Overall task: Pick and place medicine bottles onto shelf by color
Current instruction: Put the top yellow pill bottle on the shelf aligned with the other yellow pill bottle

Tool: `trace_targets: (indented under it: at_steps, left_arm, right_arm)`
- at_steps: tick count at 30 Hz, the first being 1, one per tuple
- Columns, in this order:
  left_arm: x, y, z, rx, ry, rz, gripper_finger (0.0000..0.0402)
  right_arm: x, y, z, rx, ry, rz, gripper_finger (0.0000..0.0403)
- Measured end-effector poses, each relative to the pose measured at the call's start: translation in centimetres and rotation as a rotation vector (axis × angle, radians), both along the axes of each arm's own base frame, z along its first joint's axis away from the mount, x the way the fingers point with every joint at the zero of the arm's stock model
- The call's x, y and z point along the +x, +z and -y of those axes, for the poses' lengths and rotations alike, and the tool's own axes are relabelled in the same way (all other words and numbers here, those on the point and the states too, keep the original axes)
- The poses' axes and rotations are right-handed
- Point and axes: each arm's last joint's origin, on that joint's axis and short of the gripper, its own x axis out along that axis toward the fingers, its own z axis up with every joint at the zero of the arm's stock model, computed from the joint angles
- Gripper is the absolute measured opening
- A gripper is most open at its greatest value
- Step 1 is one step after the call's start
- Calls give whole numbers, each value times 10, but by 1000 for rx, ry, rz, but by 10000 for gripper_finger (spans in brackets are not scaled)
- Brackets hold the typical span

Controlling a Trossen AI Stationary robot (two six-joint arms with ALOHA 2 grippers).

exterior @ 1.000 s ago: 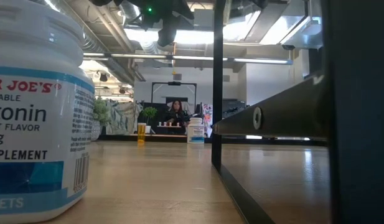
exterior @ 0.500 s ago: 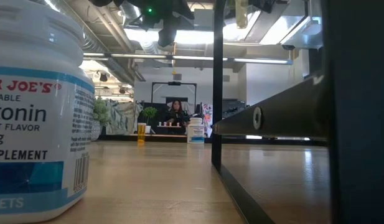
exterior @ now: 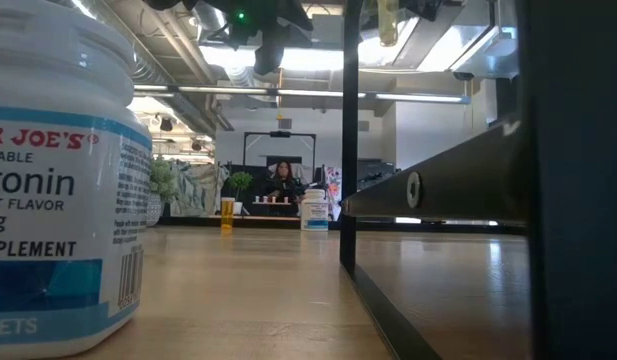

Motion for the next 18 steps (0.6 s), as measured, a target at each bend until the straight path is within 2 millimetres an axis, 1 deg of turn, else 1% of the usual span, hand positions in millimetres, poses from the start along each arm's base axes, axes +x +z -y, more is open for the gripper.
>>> trace_targets:
  at_steps: [8,14,15,16,18]
  left_arm:
    - [0,0,0,0,0,0,139]
    - [0,0,0,-1,0,1,139]
    - [0,0,0,26,2,-26,139]
    - [0,0,0,96,-2,-92,139]
    - [1,3,0,327,-10,-271,139]
  right_arm:
    - [0,0,2,-43,-31,1,118]
    - [0,0,2,-39,-27,-1,118]
    - [0,0,2,-28,-15,-2,118]
    - [0,0,1,-16,-2,-2,118]
    - [0,0,0,1,22,-4,118]
